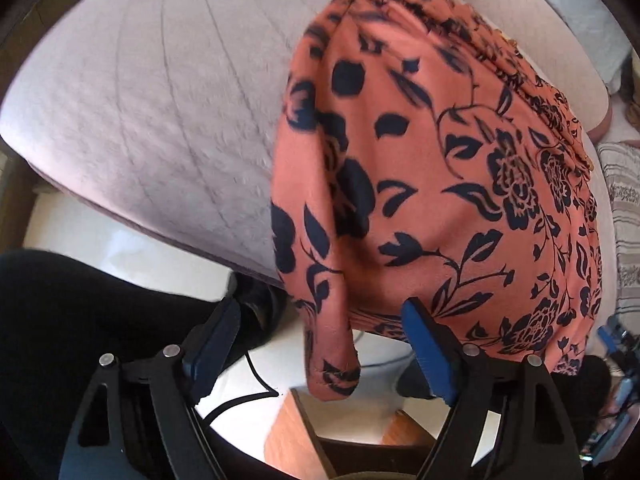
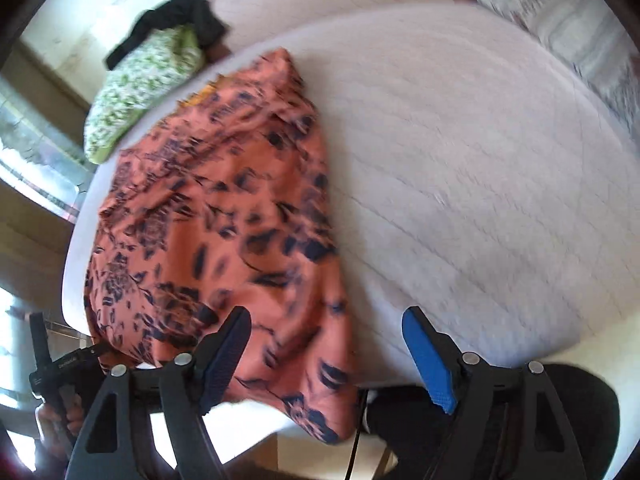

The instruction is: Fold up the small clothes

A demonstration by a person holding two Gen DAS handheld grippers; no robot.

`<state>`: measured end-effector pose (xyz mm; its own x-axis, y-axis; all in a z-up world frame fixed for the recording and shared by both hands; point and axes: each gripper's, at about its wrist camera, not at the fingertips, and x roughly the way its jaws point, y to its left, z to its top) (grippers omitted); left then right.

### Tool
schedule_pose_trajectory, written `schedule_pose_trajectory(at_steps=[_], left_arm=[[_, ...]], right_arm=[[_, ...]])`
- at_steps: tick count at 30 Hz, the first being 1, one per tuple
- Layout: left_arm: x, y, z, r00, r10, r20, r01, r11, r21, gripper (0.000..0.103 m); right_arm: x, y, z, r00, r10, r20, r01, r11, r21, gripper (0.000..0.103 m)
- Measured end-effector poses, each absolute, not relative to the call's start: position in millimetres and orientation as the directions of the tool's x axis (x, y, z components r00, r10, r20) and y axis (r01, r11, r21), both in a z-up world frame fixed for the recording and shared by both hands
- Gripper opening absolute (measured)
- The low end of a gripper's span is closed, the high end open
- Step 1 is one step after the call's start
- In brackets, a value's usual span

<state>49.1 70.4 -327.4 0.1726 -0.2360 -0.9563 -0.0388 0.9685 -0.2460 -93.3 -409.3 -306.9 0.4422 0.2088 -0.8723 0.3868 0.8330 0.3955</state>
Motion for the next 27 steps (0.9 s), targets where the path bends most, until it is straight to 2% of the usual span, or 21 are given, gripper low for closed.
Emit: schedule_pose_trajectory(at_steps=[2,3,4,5,7,9,11,12,13,14,18,23,27], left_arm=[[48.1,72.8,-331.7,0.174,-0.245,-0.954,-0.051,0.965,-0.257,0.083],[48.0,73.3,-331.8,0.262,-0.272,-0.926,-0.091,0.948,-0.304,0.081],[44.9,75.0,-332.2,0.271,-0.279,-0.921,-0.088,0.946,-0.312,0.067],[44.9,77.2,-332.9,0.267,-0.295,-0.917,-0.082,0.942,-0.327,0.058],[48.2,78.8,-337.0,0.240,-0.354,-0.904,-0.075,0.922,-0.381,0.028],[49.3,80.9,-339.9,0.231,-0.354,-0.906,-0.075,0.922,-0.379,0.011],[49.5,84.8,-341.8,0.264,-0.361,-0.894,-0.085,0.915,-0.395,0.008],[49.5,87.9,-341.3,0.266,-0.375,-0.888,-0.088,0.908,-0.410,0.007],[51.6,88.1,-340.9,0.267,-0.382,-0.885,-0.084,0.905,-0.416,0.007],[51.8,88.7,-338.5,0.268,-0.382,-0.885,-0.072,0.908,-0.413,0.007],[54.2,95.5,-316.9,0.261,-0.433,-0.863,-0.029,0.890,-0.456,0.006],[65.7,111.3,-269.7,0.292,-0.504,-0.813,0.015,0.852,-0.523,0.006],[85.8,123.1,-220.5,0.346,-0.550,-0.760,0.072,0.823,-0.563,0.006]], right_arm=[[-95.9,-409.6,-317.9,0.424,0.281,-0.861,0.399,0.795,0.456,0.081],[-96.4,-407.5,-321.9,0.418,0.304,-0.856,0.396,0.787,0.473,0.081],[-96.4,-403.0,-326.6,0.408,0.329,-0.852,0.388,0.782,0.488,0.081],[-97.8,-397.1,-331.5,0.397,0.344,-0.851,0.382,0.781,0.494,0.081],[-97.5,-386.9,-341.7,0.377,0.343,-0.860,0.391,0.783,0.483,0.080],[-95.5,-378.6,-350.4,0.356,0.324,-0.876,0.414,0.786,0.459,0.074],[-94.7,-372.4,-347.8,0.329,0.268,-0.906,0.399,0.830,0.391,0.059],[-94.6,-371.3,-346.7,0.323,0.263,-0.909,0.389,0.839,0.381,0.042],[-96.2,-373.2,-343.9,0.324,0.274,-0.906,0.380,0.839,0.389,0.015],[-96.5,-374.7,-340.6,0.330,0.298,-0.896,0.365,0.835,0.412,0.009],[-97.4,-378.8,-317.5,0.376,0.391,-0.840,0.300,0.807,0.509,0.009],[-87.0,-386.3,-275.8,0.504,0.514,-0.694,0.213,0.705,0.677,0.009],[-61.6,-393.0,-246.5,0.591,0.535,-0.604,0.161,0.655,0.738,0.009]])
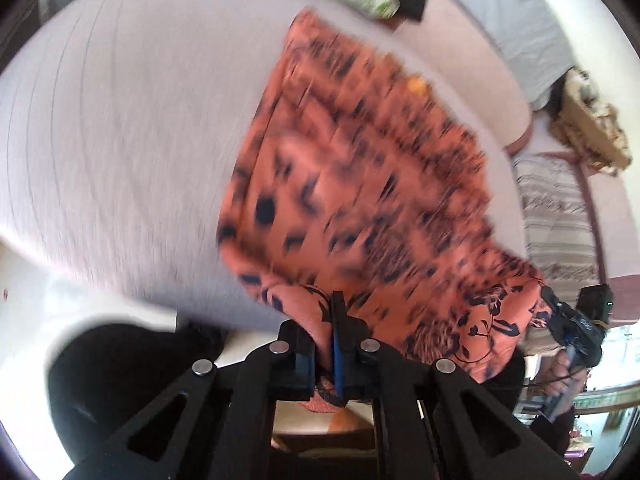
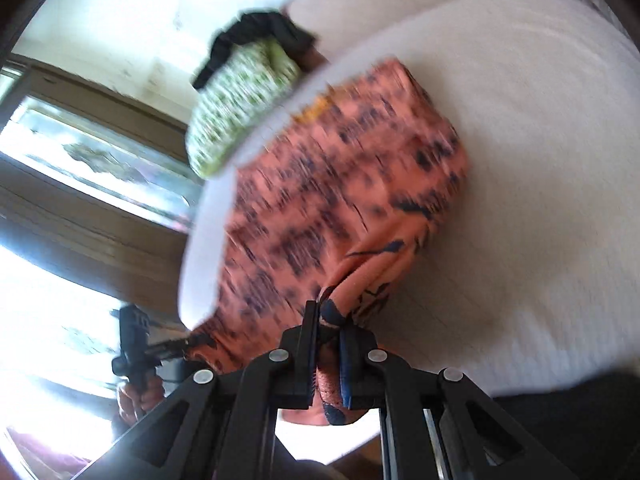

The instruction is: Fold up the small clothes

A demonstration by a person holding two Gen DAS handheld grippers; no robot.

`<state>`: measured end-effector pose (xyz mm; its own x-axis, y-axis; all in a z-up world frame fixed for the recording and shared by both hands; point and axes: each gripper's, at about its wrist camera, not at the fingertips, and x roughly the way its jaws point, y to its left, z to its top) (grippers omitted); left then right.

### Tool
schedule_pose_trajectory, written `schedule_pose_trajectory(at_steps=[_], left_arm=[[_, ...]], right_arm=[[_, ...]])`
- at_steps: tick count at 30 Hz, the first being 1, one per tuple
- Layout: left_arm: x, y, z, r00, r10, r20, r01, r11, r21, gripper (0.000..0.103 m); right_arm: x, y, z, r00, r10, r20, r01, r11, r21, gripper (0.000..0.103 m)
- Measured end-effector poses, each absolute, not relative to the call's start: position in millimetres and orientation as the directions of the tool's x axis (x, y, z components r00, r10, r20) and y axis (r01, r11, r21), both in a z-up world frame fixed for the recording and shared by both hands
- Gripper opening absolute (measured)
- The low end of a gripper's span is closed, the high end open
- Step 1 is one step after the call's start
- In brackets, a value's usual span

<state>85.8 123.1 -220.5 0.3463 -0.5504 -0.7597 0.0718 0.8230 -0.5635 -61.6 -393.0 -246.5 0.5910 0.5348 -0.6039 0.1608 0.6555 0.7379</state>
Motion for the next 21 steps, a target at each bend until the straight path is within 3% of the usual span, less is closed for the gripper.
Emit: schedule_pose_trajectory(at_steps=[9,12,13,14,15,16,17,18,21], left_arm=[[275.6,119.5,-156.6,0.473,-0.518,-0.713,0.128,0.841,-0.526,0.007],[347.3,124.1,-184.2,0.490,-0.479,-0.728,0.006,0.837,-0.547,0.014],[362.0,127.7,-201.8,0.498,-0.448,-0.743,-0.074,0.832,-0.550,0.022],[369.5,129.7,-215.9,0.497,-0.420,-0.759,-0.117,0.834,-0.539,0.024],[373.8,130.9,-232.4,0.506,-0.376,-0.777,-0.163,0.842,-0.514,0.026],[372.4,131.8,-241.0,0.516,-0.356,-0.779,-0.184,0.842,-0.507,0.026],[366.9,133.4,-246.8,0.535,-0.347,-0.770,-0.196,0.836,-0.513,0.026],[357.3,134.6,-249.4,0.566,-0.331,-0.755,-0.203,0.832,-0.517,0.026],[316.2,130.7,-232.5,0.686,-0.208,-0.697,-0.203,0.866,-0.458,0.030]], right_arm=[[70.7,-482.3,-217.0,0.775,0.367,-0.515,0.232,0.593,0.772,0.009],[137.0,-506.2,-235.9,0.786,0.293,-0.544,0.307,0.579,0.755,0.013],[153.3,-512.0,-249.7,0.791,0.265,-0.551,0.344,0.552,0.760,0.014],[169.6,-516.2,-269.0,0.781,0.252,-0.571,0.389,0.520,0.761,0.018],[178.5,-518.7,-282.4,0.767,0.247,-0.592,0.421,0.503,0.755,0.031],[185.0,-519.0,-298.4,0.753,0.239,-0.613,0.455,0.484,0.747,0.060],[186.6,-518.0,-313.9,0.744,0.236,-0.625,0.480,0.461,0.746,0.076],[185.0,-517.9,-323.1,0.746,0.235,-0.623,0.489,0.442,0.752,0.084],[165.9,-510.1,-332.5,0.785,0.184,-0.591,0.462,0.461,0.758,0.084]])
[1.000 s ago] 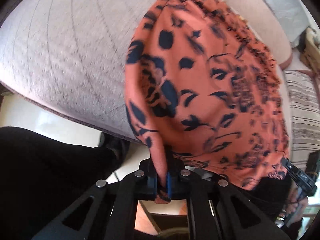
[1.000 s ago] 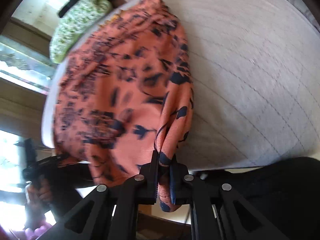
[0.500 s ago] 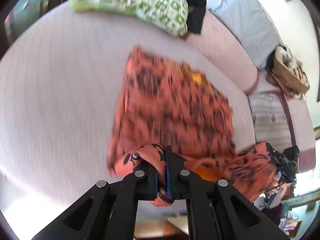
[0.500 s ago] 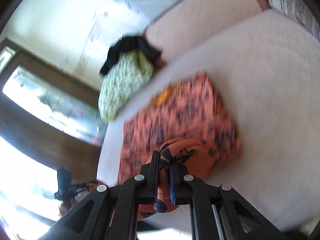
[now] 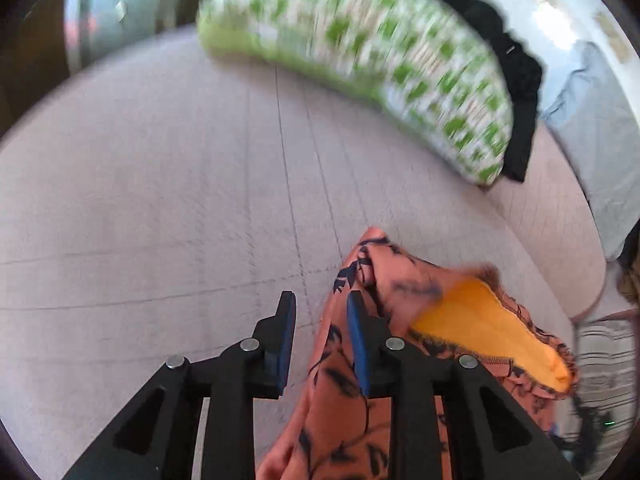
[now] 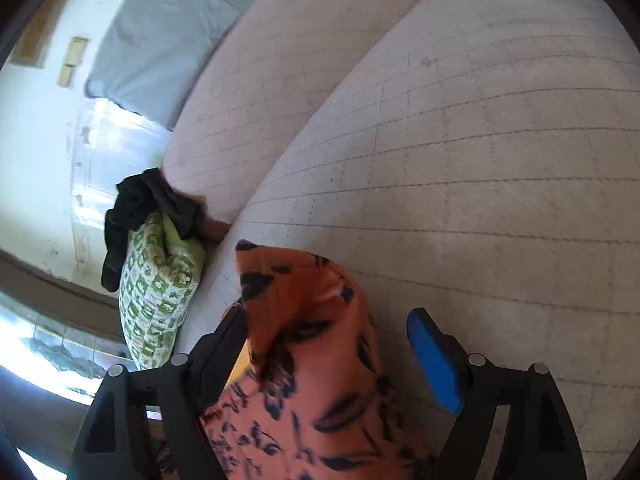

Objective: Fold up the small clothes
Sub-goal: 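Lay the hem over the collar and release both tools, flattening the bundle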

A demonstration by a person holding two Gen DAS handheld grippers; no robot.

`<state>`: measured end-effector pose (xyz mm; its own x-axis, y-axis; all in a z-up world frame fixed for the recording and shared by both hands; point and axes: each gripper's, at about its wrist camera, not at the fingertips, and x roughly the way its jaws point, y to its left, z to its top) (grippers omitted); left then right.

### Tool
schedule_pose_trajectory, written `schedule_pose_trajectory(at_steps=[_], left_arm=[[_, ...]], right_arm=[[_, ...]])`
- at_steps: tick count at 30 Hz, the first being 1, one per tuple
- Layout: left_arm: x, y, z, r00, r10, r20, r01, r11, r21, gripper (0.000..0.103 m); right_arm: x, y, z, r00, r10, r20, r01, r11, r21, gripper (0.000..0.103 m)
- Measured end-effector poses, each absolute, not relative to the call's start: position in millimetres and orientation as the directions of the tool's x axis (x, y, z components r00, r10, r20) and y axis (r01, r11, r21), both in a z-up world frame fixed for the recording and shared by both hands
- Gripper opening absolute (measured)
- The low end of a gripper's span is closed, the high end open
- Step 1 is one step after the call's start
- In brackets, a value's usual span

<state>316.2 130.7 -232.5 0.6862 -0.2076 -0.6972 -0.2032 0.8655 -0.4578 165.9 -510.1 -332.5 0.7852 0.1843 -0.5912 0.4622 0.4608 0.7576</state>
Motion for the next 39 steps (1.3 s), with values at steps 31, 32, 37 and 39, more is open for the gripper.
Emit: schedule_pose_trajectory(at_steps=[31,32,37,39], left_arm=[[324.1,74.4,-266.7,0.496,-0.214,-0.842,-0.134,0.938,-0.318,0.069],[324.3,73.2,-267.4,0.493,-0.210,-0.845,-0.136,0.940,-0.313,0.069],[321.8,69.0,-268.1,0.487,-0.174,-0.856,-0.127,0.956,-0.266,0.071],[321.8,65.9,-268.6,0.487,-0.149,-0.861,-0.118,0.965,-0.234,0.075]], right_arm=[[402.0,-292.7,-274.3,0.662,0.112,-0.741,0.237,0.907,0.349,0.072],[387.2,-302.2,-269.2,0.673,0.093,-0.734,0.234,0.914,0.331,0.072],[313.7,-360.0,-272.6,0.648,0.017,-0.761,0.312,0.906,0.286,0.072],[289.7,-383.5,-297.8,0.577,0.017,-0.816,0.386,0.875,0.291,0.071]])
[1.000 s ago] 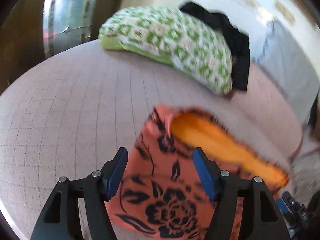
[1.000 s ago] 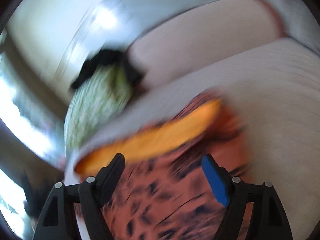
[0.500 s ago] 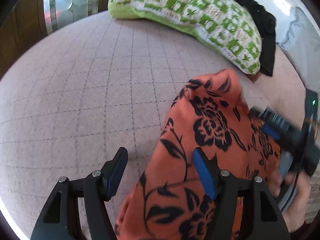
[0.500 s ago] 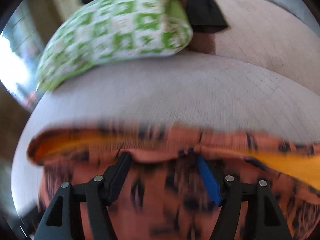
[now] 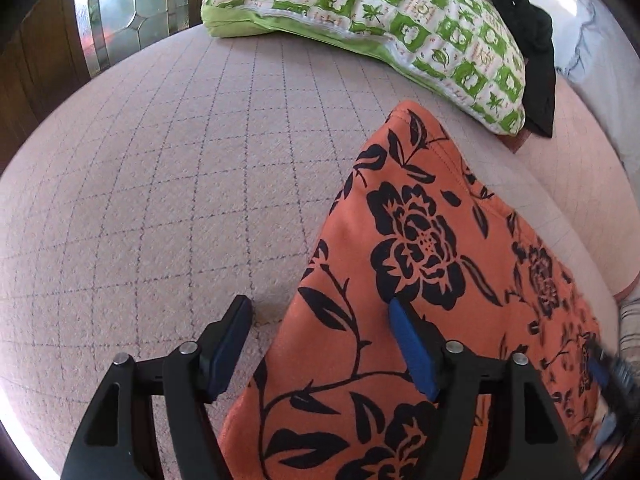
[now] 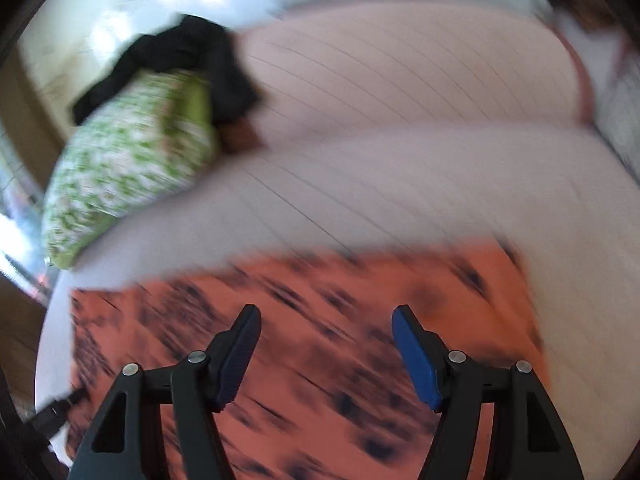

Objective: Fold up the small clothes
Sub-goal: 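Lay the hem over the collar and release both tools, flattening the bundle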

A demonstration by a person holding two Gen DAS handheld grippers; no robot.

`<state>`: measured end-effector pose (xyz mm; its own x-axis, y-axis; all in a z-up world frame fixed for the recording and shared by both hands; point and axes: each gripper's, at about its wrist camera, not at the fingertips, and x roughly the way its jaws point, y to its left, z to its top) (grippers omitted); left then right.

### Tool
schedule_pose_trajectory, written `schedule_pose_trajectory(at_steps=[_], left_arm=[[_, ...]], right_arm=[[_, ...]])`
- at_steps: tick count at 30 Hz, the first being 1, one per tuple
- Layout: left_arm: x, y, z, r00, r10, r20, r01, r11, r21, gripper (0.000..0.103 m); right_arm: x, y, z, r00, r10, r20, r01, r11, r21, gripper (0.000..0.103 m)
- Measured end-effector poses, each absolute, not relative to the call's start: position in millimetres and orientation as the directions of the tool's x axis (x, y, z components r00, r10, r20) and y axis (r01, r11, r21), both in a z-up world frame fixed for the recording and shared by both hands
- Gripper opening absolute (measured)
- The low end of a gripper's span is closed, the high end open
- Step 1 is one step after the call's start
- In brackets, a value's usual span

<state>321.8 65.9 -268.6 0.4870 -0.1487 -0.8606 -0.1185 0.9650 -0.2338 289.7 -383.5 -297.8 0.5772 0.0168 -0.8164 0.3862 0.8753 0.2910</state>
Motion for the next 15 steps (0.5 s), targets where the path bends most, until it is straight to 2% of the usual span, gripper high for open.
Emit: schedule_pose_trajectory(at_steps=[1,3,6,9,13,15], left_arm=[[321.1,65.1,-268.9,0.488,-0.135,-0.862,-0.112,0.970,-0.215,0.079],[322.7,65.6,-270.2,0.489,-0.122,-0.864,-0.109,0.974,-0.199,0.083],[322.6,72.6,-269.0,0.494,-0.131,-0.859,-0.117,0.969,-0.215,0.083],[310.1,78.5,-262.2,0.528,-0.119,-0.841,-0.115,0.971,-0.210,0.083],[285.0,69.8,-264.7,0.517,-0.117,-0.848,-0.024,0.988,-0.152,0.083],[278.1,62.6,-274.1,0.500,-0.094,-0.861,0.004,0.994,-0.106,0.085]], right_arm=[[277.9,-392.7,-310.4,0.552,0.029,-0.833,0.406,0.863,0.300,0.068],[252.4,-398.7,-311.6,0.605,0.059,-0.794,0.358,0.871,0.337,0.068],[228.3,-395.9,-295.7,0.588,0.050,-0.807,0.373,0.869,0.325,0.069],[191.9,-386.4,-280.0,0.631,0.092,-0.770,0.317,0.876,0.364,0.070],[157.4,-372.1,-308.6,0.529,0.155,-0.834,0.276,0.898,0.343,0.070],[139.1,-368.4,-318.5,0.539,0.166,-0.826,0.253,0.903,0.346,0.070]])
